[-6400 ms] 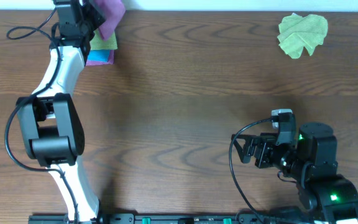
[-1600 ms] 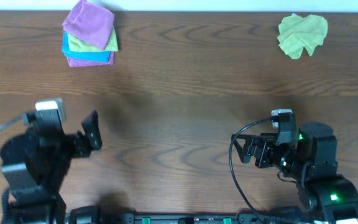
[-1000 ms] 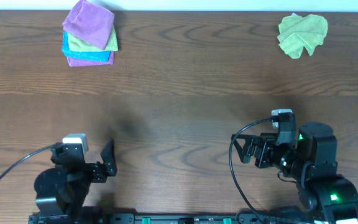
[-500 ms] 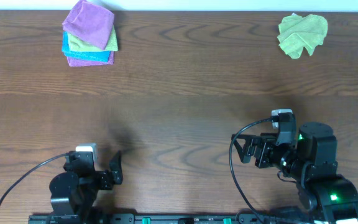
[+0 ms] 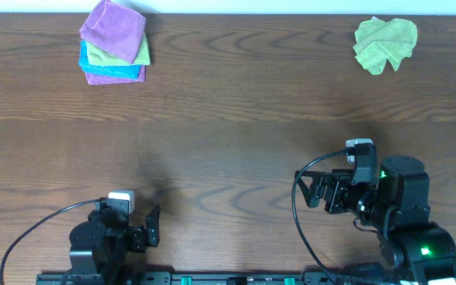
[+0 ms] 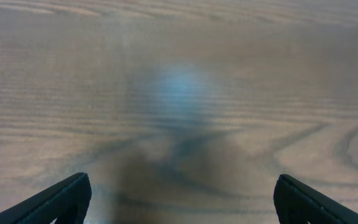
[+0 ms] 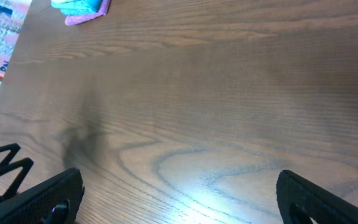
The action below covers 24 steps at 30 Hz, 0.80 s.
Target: Fold the cloth
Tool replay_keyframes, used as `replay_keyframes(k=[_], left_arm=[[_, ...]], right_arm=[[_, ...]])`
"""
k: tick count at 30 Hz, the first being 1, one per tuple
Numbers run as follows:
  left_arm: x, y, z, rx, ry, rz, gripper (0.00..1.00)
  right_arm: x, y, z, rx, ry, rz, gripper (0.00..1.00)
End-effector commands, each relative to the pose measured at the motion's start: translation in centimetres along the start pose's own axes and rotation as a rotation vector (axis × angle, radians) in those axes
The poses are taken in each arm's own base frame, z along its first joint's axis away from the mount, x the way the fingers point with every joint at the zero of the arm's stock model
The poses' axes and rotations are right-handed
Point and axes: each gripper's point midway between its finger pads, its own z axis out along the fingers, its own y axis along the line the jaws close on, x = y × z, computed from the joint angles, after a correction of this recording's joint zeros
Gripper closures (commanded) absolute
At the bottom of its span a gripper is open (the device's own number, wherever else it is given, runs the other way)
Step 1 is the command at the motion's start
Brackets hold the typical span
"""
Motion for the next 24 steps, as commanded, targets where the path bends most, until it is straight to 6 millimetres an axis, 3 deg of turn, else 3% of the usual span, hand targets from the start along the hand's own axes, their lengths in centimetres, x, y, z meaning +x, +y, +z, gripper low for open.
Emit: replay_keyframes(k=[1, 9, 24], left_arm=[[0.3, 0.0, 0.1, 0.001, 0.004, 0.060, 0.05], [1.4, 0.6, 0.0, -0.029, 0.052, 0.093, 0.05], [1.4, 1.5, 0.0, -0.084, 0.054, 0.094, 0.05]], right_arm=[[0.0, -0.2, -0.1, 0.004, -0.004, 0.015, 0.01], [0.0, -0.2, -0.1, 0.004, -0.004, 0.015, 0.01], [0.0, -0.2, -0.1, 0.004, -0.004, 0.015, 0.01]])
